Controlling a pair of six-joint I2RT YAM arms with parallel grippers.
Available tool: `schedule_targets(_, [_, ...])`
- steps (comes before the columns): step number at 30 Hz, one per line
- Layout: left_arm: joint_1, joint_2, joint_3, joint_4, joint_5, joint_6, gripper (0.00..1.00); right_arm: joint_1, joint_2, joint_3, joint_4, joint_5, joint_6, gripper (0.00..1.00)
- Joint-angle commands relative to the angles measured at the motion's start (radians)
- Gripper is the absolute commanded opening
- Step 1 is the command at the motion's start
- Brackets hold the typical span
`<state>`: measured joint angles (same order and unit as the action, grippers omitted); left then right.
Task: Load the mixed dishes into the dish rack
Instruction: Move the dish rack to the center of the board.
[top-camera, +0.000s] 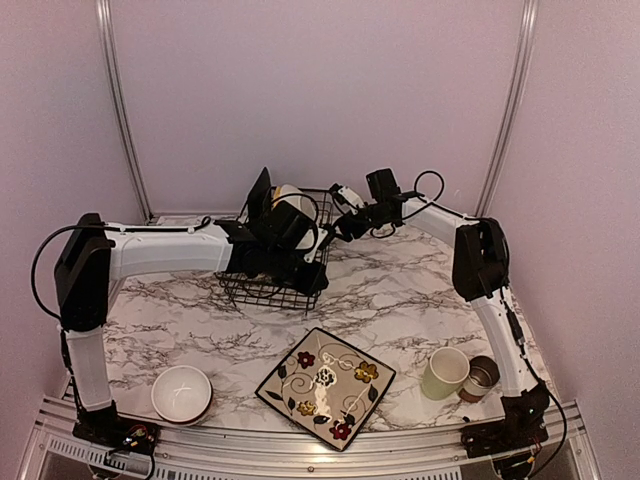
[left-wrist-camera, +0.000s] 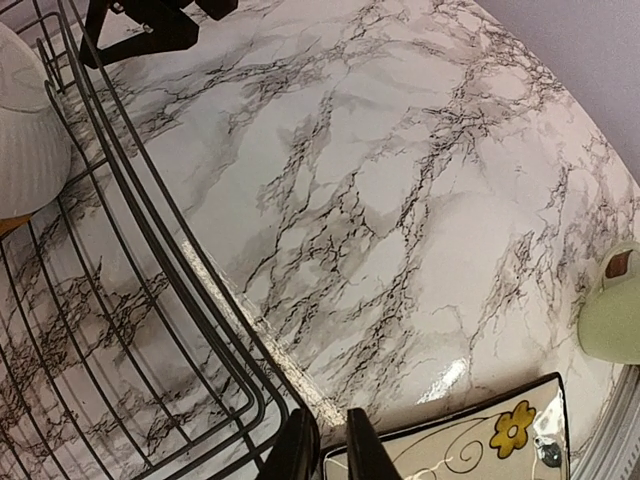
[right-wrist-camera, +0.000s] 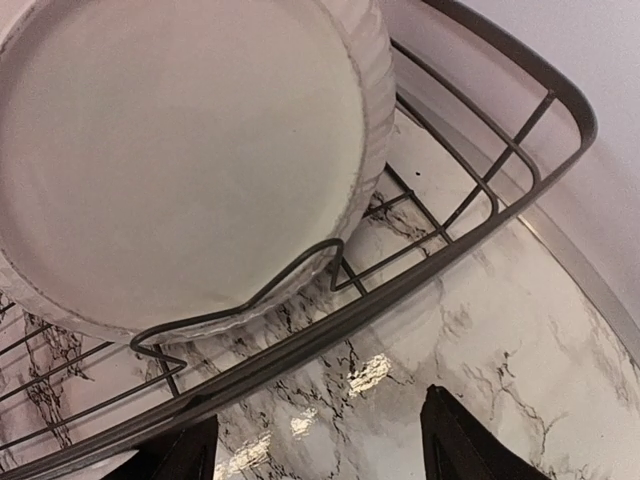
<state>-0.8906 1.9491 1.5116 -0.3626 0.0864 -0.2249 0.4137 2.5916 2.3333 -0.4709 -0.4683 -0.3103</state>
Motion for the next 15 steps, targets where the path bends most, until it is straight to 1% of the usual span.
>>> schedule_targets(1, [-0.040, -0.046, 0.009, -0.008, 0.049, 0.013, 0.14, 0.056, 0.000, 0.013, 0.004, -0.028, 0.008, 0.68])
schedule_targets(4, [-0.022, -0.085, 0.024, -0.026, 0.027, 0.041, 0.15, 0.057, 0.012, 0.038, 0.012, -0.025, 0.013, 0.68])
schedule_targets(5, [-0.016, -0.099, 0.025, -0.029, 0.005, 0.045, 0.19, 0.057, 0.021, 0.052, 0.010, -0.025, 0.014, 0.68])
schedule_targets(8, [0.015, -0.166, 0.002, -0.015, -0.107, 0.034, 0.35, 0.060, 0.035, 0.075, 0.010, -0.028, 0.017, 0.68])
schedule_targets(10, [0.062, -0.213, -0.019, -0.007, -0.153, 0.018, 0.42, 0.062, 0.035, 0.084, 0.005, -0.022, 0.016, 0.68])
schedule_targets(12, [0.133, -0.236, -0.029, -0.019, -0.164, -0.003, 0.43, 0.060, 0.021, 0.085, -0.007, -0.020, 0.011, 0.68])
schedule_targets(15, [0.225, -0.224, -0.011, -0.052, -0.153, 0.008, 0.38, 0.051, -0.030, 0.042, -0.013, -0.032, 0.003, 0.68])
